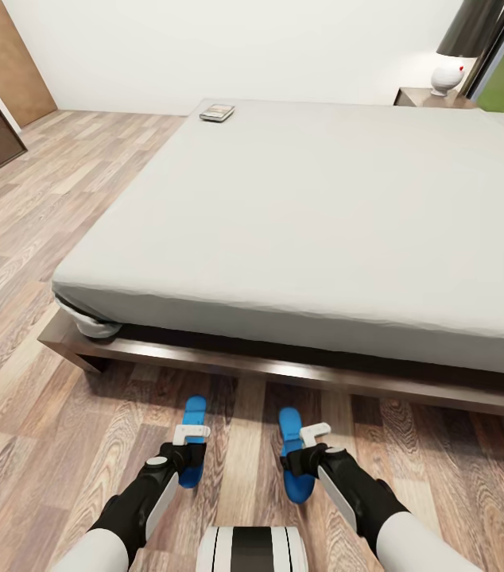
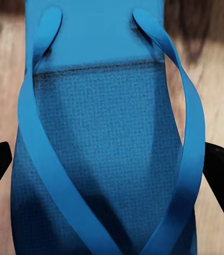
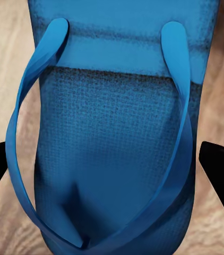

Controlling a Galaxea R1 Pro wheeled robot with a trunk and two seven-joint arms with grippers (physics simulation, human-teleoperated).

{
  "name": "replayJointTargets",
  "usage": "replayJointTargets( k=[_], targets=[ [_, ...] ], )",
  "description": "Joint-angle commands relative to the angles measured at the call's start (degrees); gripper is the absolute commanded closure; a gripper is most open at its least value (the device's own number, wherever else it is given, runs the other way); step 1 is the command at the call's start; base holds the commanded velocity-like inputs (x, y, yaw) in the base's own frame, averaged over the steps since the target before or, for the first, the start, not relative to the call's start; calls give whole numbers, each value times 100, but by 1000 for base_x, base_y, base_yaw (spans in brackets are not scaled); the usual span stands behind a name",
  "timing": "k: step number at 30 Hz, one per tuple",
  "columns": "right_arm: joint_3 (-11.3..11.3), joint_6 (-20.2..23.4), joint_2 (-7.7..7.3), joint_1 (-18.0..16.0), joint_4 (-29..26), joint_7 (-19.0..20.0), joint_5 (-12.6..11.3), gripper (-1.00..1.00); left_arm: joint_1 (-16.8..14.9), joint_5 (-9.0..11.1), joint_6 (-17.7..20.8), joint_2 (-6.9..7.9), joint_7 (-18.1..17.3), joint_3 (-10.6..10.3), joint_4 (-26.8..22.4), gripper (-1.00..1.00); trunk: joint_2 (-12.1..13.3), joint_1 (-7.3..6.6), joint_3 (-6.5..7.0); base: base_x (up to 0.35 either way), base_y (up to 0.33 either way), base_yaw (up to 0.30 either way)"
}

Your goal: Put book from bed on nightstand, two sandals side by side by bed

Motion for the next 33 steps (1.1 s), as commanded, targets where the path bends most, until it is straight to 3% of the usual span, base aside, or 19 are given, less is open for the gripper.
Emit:
replayJointTargets(
  k=[1, 9, 14, 22, 33],
  targets=[
    [13, 61, -3, -1, -39, -5, -28, 100, 0, 29, 30, 3, 26, -20, -15, 100, -1, -1, -4, 0, 0, 0],
    [13, 298, -11, 9, -335, -4, -28, 100, -7, 32, -42, 2, 26, -5, -57, 100, -1, -1, -4, 0, 0, 0],
    [22, 851, -10, 27, -812, -4, -27, 100, -8, 34, -131, -9, 31, 11, -124, 100, -1, -1, -4, 0, 0, 0],
    [33, 1082, -10, 49, -1302, -8, -22, 100, -1, 30, -167, -1, 32, -6, -200, 100, -1, -1, -4, 0, 0, 0],
    [61, 1440, 13, 56, -1490, -21, 30, 100, 0, 29, -171, 2, 34, -3, -246, 100, -1, -1, -4, 0, 0, 0]
  ],
)
